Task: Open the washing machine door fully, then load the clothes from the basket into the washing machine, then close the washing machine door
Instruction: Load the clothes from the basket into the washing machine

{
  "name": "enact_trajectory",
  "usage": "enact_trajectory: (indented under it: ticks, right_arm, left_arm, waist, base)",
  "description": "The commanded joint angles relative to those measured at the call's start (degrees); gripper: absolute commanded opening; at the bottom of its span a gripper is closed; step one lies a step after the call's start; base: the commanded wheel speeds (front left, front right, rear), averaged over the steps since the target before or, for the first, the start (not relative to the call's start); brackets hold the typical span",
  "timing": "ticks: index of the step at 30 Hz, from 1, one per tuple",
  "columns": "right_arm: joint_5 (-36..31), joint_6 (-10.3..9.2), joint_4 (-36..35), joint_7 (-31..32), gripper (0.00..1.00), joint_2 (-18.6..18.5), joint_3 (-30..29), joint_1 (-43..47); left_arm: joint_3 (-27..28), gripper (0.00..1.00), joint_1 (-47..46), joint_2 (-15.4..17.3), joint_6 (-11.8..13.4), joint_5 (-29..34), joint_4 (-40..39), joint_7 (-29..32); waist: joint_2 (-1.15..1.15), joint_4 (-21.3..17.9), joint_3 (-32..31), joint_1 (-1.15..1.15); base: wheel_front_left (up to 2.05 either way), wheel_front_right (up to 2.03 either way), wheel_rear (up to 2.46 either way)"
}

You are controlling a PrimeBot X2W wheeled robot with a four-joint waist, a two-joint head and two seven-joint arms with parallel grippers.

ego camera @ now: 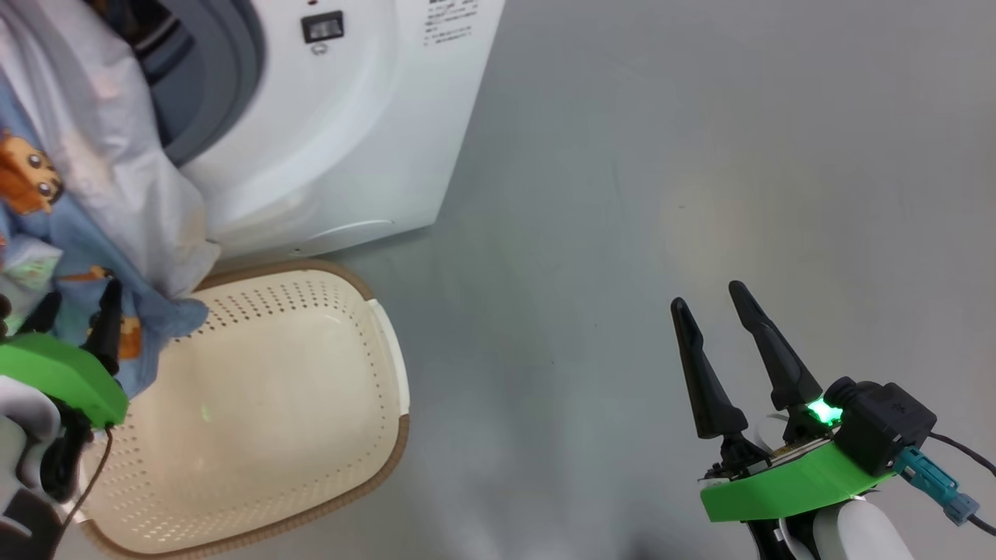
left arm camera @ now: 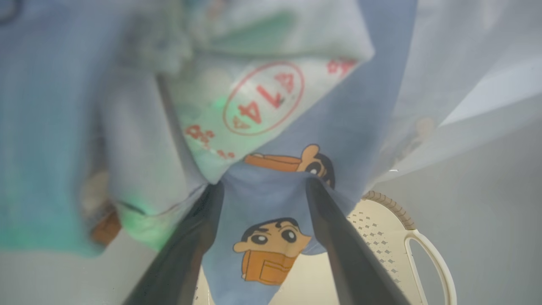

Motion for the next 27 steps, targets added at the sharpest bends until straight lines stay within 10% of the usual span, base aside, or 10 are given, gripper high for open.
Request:
enact_trajectory:
  ticks: [1, 15, 16, 17, 27]
  right_arm:
    - [0.32, 0.09, -1.75, -0.27, 1.00, -0.21, 1.42, 0.68]
    - [0.65, 0.09, -2.83, -0.27, 1.00, -0.21, 1.67, 1.25]
    - [0.65, 0.09, -2.85, -0.27, 1.00, -0.21, 1.62, 1.19]
    - [0.61, 0.09, -2.84, -0.27, 1.00, -0.21, 1.60, 1.01]
    - [0.39, 0.09, -1.73, -0.27, 1.00, -0.21, 0.88, 0.39]
  left_arm:
    - [1.20, 1.00, -2.13, 2.70, -0.09, -0.69, 0.22, 0.07]
    - [2.46, 1.00, -7.31, 3.17, -0.09, -3.10, 0.97, -1.93]
    - [3.04, 0.87, -7.58, 3.21, -0.09, -2.85, 0.64, -1.94]
    - [3.96, 0.00, -7.59, 3.07, -0.09, -2.11, -0.16, -1.96]
    - [4.18, 0.00, -4.34, 2.63, -0.09, -0.37, -6.72, -1.97]
  waist:
    - [0.00, -1.04, 1.12, 0.00]
    - [0.00, -1.97, 2.55, 0.00]
    - [0.00, -1.86, 2.61, 0.00]
    - [0.00, -1.59, 2.62, 0.00]
    - [0.00, 0.86, 0.95, 0.00]
  base:
    - [0.00, 0.00, 0.00]
    - [0.00, 0.00, 0.00]
    - [0.00, 0.00, 0.00]
    - [0.00, 0.00, 0.00]
    - [0.00, 0.00, 0.00]
